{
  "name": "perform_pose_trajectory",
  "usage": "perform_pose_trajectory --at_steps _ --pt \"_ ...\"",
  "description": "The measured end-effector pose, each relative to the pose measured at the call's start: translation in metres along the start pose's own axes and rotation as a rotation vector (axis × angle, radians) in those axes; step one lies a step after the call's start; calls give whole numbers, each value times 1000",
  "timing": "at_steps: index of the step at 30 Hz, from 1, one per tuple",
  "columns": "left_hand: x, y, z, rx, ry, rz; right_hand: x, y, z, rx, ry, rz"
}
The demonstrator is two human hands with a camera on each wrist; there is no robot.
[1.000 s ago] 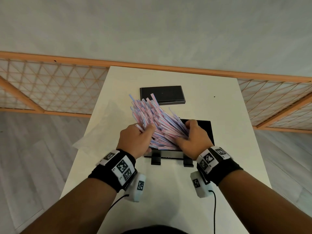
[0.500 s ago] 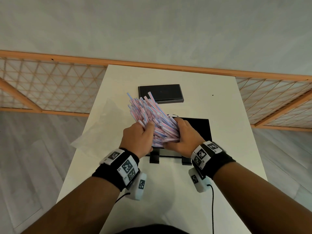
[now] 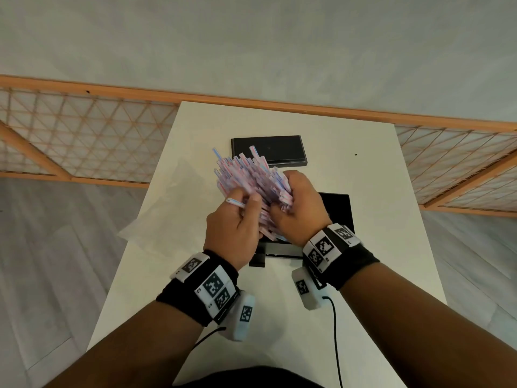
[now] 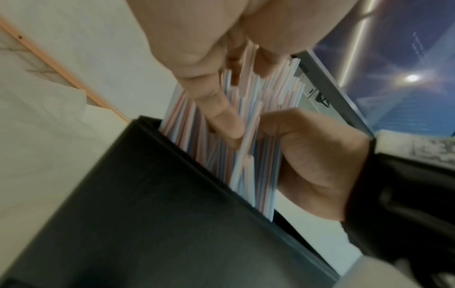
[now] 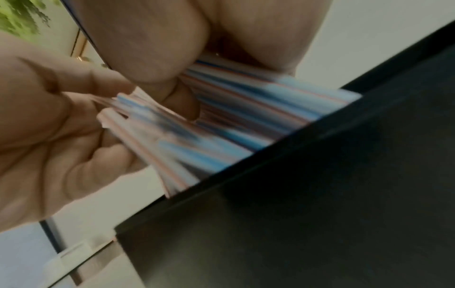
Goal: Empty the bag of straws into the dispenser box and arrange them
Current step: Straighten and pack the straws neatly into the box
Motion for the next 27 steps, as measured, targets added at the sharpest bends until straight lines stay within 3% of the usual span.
perform_pose_trajectory --at_steps 3,5,7,9,11,13,17,23,27 --pt "0 9 9 26 -34 -68 1 -13 6 -135 6 15" --pt "6 10 23 32 -132 -145 -1 -22 25 -203 -96 17" --pt "15 21 35 74 -189 -77 -6 -33 46 -234 -165 -81" --pt "22 34 35 117 -77 187 -16 -49 50 -318 -23 -250" --pt "14 38 22 154 158 407 -29 -58 39 -413 221 -267" --pt "7 35 11 167 233 380 -38 -60 26 -404 364 -215" --pt "7 27 3 192 148 174 -37 -53 14 -354 486 -99" --pt "6 16 -6 217 258 219 -38 -54 0 -429 667 -89" --pt "3 11 -14 221 304 251 -37 -51 -11 -471 688 -70"
Point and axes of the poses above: each hand's wrist, its own x-axis towards the middle knuckle, its own z-axis out of the back of the hand, y = z × x, the point moved 5 cm from there along x, towards the middle knuckle, and after that the axes turned 13 degrees about -y, right-handed, at the moved point
